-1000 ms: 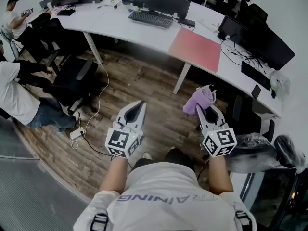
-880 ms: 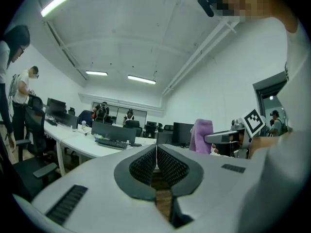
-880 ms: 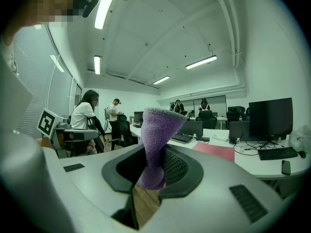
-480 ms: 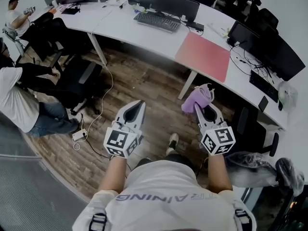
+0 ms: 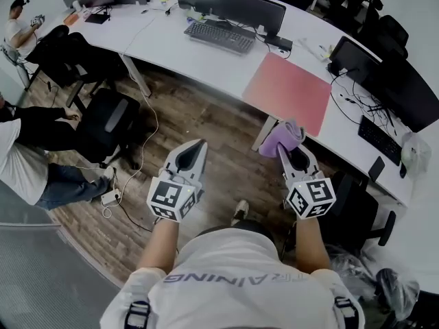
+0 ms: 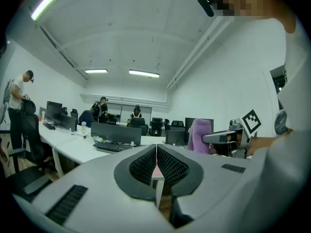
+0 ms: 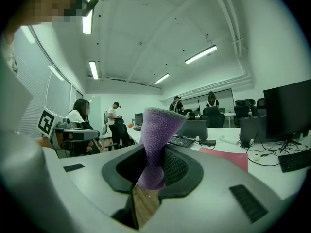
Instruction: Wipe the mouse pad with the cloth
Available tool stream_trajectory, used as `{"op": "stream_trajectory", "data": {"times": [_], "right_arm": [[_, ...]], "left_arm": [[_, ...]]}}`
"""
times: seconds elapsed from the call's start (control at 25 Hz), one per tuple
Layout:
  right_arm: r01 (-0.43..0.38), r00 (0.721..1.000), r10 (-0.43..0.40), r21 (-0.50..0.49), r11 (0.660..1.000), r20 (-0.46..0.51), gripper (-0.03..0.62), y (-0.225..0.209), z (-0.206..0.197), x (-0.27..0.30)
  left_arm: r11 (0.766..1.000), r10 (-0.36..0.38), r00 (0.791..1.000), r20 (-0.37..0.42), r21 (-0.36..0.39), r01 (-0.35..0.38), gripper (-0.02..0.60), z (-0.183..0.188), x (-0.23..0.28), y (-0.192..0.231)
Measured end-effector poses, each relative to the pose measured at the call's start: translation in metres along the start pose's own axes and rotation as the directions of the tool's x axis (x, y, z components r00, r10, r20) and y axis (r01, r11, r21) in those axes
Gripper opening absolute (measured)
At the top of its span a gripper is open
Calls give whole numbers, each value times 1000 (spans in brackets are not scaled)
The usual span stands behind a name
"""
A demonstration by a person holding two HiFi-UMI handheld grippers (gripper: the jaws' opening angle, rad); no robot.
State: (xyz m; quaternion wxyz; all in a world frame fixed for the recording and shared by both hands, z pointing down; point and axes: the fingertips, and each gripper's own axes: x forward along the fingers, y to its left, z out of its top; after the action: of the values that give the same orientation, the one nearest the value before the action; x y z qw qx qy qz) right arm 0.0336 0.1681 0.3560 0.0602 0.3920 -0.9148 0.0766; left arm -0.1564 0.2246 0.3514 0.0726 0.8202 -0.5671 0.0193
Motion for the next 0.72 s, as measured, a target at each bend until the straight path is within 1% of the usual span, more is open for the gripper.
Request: {"op": "stream_trajectory", "data": {"times": [0.2,0.4,0.52,0.72], "right_arm": [[-1,1000,1,3,1000,-3,103,-61,7,19],[-5,1000,5,4,1000,-22,103,-113,0,33],[17,999,-16,13,1000,-28,103,-143,-2,36],[55,998,-54,27,998,-32,103,-174,-5,42]], "left_arm": [[1000,9,1000,4,-7,-9,32,8,63,-7],[1000,16,1000,-2,-5,-16,32,7,115,-14],[1000,-7,1000,-16,-7,6,32,4,143,-22],[999,-50,998,-28,-7,50,32,3,184,-24]]}}
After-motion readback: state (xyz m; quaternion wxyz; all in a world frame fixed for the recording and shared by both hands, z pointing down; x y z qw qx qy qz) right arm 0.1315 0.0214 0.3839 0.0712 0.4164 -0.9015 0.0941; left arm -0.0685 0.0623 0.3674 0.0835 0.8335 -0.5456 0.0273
